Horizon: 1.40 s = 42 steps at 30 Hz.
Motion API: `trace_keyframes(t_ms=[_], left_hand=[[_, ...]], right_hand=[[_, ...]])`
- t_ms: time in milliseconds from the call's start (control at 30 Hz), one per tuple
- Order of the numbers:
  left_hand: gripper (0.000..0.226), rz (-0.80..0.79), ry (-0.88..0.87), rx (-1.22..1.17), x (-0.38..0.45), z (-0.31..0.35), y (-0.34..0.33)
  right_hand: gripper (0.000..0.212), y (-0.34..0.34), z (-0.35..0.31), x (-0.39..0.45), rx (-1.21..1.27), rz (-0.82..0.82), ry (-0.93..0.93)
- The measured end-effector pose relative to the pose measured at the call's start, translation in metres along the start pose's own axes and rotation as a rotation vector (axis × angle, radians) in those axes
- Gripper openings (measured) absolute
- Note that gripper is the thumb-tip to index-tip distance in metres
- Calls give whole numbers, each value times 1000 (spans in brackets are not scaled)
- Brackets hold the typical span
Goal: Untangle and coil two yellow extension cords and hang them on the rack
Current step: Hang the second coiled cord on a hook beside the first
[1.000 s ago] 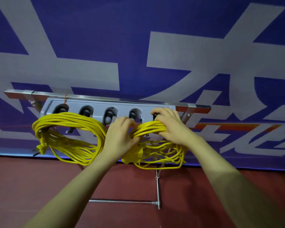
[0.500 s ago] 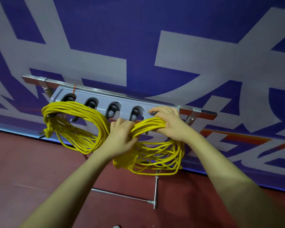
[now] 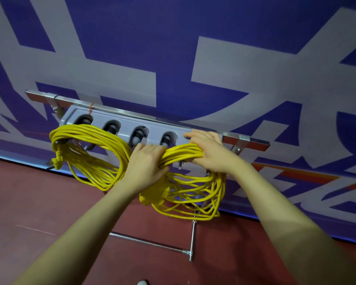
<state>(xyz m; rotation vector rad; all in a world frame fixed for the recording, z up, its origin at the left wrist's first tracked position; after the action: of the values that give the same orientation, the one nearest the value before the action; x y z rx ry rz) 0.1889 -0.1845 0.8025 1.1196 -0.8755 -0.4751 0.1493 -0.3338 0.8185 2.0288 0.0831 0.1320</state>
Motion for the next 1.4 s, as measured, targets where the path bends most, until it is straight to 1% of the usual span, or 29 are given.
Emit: trace_keyframes(t_ms=[167,267,367,433,500,633,667,767,900,967,1100,1167,1300,1400], left_hand=[[34,45,-125,151,14,15,-14],[39,31,-100,256,15,22,-22],[46,77,-70,304,13,25,-23],[57,98,-78,325,12,25,-23],[70,70,-102,366,10,24,-27],[87,12,-153,462,4,19,-33],[88,5,-169,473,5,18,-33],[81,-26,-265,464,9,17,-29],[66,-36,-386,441,5,16,-29],[60,-29,-383,421,4,17,-30],[61,-61,-345,345,4,17,-30],[63,-57,-349,312,5,18,-26],[63,-27,-398,317,11,33,-26],[60,-59,-396,272,18,31,-30]], right_hand=[[25,5,9,-16,-119,70,-4],[28,0,17,-24,-138,78,-26],[39,-4,19,-26,-180,103,6],[57,-5,18,-27,-191,114,8],[68,-9,17,-29,-189,100,5],[77,-14,14,-34,-228,110,-4],[76,-13,14,-35,-233,115,-15],[66,-12,13,-38,-250,137,-45],[58,-15,12,-43,-224,248,-98],[55,-18,14,-44,-206,293,-115],[49,-19,14,-45,-214,392,-146],[48,-18,14,-46,-156,426,-156],[51,-22,21,-58,109,472,-154],[46,-29,20,-81,145,616,-175]])
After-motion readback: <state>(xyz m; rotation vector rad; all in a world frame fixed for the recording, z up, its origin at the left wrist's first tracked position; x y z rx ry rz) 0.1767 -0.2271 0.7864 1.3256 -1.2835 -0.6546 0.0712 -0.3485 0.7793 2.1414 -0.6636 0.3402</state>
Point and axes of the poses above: each hand's wrist, its own x-axis towards the middle knuckle, its own y-axis out of the back of the hand, z = x × y, the point moved 7 cm from there along x, towards the middle knuckle, and after that the axes turned 4 degrees about x, right-handed, at the moved point
